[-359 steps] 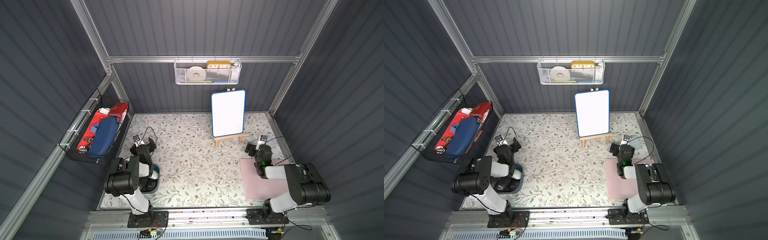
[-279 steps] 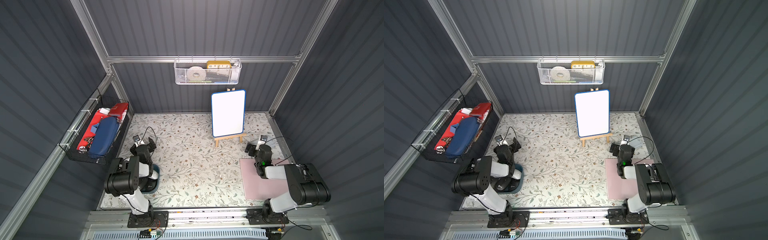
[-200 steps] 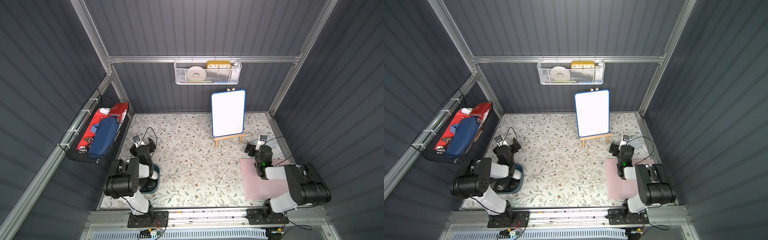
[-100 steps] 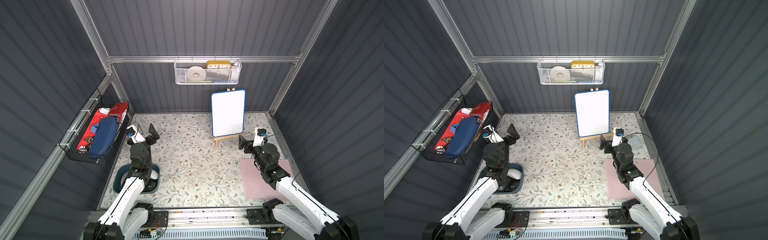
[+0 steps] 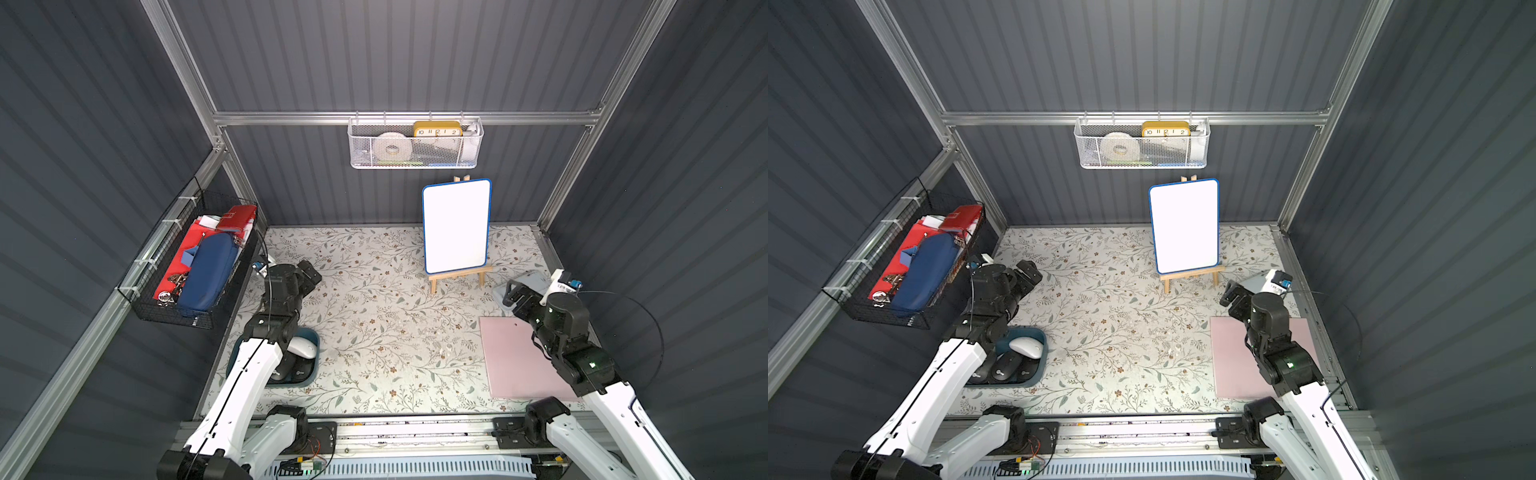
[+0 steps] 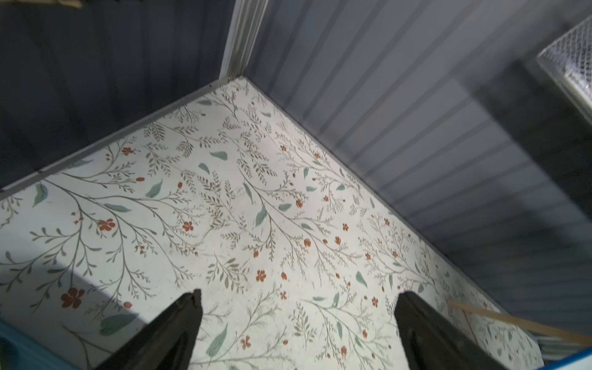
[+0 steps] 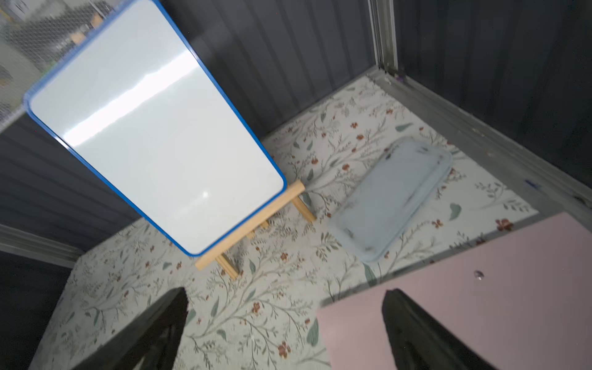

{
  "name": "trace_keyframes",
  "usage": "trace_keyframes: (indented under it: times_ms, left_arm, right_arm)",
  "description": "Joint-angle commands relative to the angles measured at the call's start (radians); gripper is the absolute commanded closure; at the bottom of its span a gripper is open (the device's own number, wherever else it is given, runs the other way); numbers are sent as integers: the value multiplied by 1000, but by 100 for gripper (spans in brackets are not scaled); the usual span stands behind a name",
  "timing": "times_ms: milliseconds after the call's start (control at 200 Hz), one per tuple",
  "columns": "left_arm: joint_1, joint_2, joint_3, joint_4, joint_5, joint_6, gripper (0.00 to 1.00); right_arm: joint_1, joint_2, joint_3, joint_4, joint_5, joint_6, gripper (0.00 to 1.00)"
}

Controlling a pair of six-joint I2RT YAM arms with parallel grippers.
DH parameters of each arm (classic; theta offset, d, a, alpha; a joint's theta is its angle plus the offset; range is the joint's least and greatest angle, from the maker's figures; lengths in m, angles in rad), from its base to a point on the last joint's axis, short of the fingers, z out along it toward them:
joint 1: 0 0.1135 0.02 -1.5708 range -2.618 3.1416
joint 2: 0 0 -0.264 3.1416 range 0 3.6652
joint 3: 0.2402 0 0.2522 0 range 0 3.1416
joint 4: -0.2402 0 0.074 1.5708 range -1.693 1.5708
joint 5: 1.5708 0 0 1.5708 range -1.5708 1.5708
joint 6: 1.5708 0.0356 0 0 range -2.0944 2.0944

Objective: Take out the mouse from the storage box
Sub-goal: Move the storage box to the center of the board.

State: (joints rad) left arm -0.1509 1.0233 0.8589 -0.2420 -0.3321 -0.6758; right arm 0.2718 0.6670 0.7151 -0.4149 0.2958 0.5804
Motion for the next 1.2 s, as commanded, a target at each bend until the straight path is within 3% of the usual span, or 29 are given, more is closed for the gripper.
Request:
trace_keyframes:
  times_ms: [0, 145, 335, 540, 680, 1001, 1196]
  left_arm:
    - [-55, 54, 43, -264, 45, -61, 1]
    - [-207, 54, 39, -406, -51, -205, 1]
    - [-286, 8, -43, -477, -74, -360, 1]
    - [-288, 48, -127, -406, -2, -342, 1]
    - [-291, 88, -157, -397, -23, -353, 1]
    - [-294, 155, -212, -306, 21, -349, 1]
    - [-350, 194, -209, -232, 51, -368, 1]
  right_arm:
    - [50, 41, 26, -182, -74, 49, 1]
    - [167, 118, 13, -174, -26, 55, 1]
    - [266, 250, 53, -139, 3, 63, 1]
    - [332, 308, 52, -90, 13, 88, 1]
    - [359, 313, 47, -98, 33, 93, 1]
    - [367, 258, 45, -134, 84, 98, 1]
    - [368, 234, 40, -154, 105, 100, 1]
